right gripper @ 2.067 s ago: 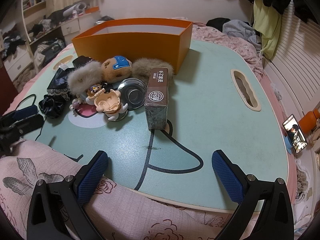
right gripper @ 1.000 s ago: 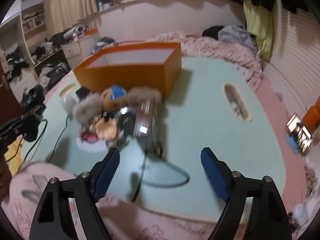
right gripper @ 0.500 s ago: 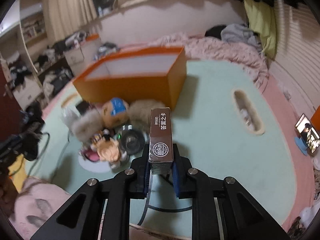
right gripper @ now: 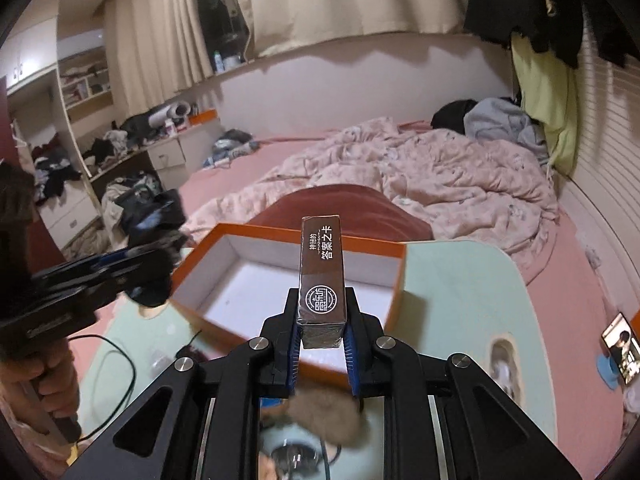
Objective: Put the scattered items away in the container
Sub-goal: 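Lower the black bag into the orange box with left gripper while right lowers the carton in, then open both grippers and withdraw them from the box, then grasp the clear bubble-wrap bag with left gripper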
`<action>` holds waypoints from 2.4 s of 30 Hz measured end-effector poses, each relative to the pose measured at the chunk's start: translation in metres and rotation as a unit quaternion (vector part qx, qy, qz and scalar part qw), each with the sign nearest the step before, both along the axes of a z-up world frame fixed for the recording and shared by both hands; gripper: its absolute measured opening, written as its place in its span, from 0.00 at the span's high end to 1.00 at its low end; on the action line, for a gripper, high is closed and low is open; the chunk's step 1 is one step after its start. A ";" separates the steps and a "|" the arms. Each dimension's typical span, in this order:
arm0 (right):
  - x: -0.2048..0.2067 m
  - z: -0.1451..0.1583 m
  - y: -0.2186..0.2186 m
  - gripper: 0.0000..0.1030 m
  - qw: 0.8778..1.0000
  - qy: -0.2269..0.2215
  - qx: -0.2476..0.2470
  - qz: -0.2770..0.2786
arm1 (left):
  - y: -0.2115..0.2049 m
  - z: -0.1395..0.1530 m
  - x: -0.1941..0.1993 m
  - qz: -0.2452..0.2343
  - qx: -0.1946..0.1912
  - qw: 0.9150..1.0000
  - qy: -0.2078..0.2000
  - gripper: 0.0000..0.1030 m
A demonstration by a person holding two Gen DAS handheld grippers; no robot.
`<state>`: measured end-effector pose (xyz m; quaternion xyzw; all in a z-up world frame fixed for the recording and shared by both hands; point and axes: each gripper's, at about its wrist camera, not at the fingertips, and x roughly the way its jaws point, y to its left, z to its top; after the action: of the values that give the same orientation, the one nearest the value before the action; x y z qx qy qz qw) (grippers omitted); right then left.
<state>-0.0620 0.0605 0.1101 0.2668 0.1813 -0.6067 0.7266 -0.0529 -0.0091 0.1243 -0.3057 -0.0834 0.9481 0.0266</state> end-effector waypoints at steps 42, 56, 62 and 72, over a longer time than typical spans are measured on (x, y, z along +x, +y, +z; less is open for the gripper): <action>0.018 -0.107 0.113 0.00 0.987 0.099 0.128 -0.022 | 0.030 -0.115 0.133 0.067 -0.061 0.988 -0.129 0.14; 0.018 -0.106 0.116 0.00 0.986 0.102 0.129 -0.021 | 0.026 -0.116 0.132 0.072 -0.064 0.986 -0.139 0.09; 0.018 -0.107 0.115 0.00 0.987 0.100 0.127 -0.019 | 0.018 -0.110 0.137 0.113 -0.052 0.980 -0.157 0.09; 0.017 -0.108 0.114 0.00 0.988 0.100 0.120 -0.010 | -0.022 -0.071 0.099 0.101 -0.043 0.990 -0.086 0.34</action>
<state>-0.0447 0.1741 0.0024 0.2914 0.3219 -0.6118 0.6612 0.0461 -0.0310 0.0532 -0.3774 -0.0752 0.9187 -0.0893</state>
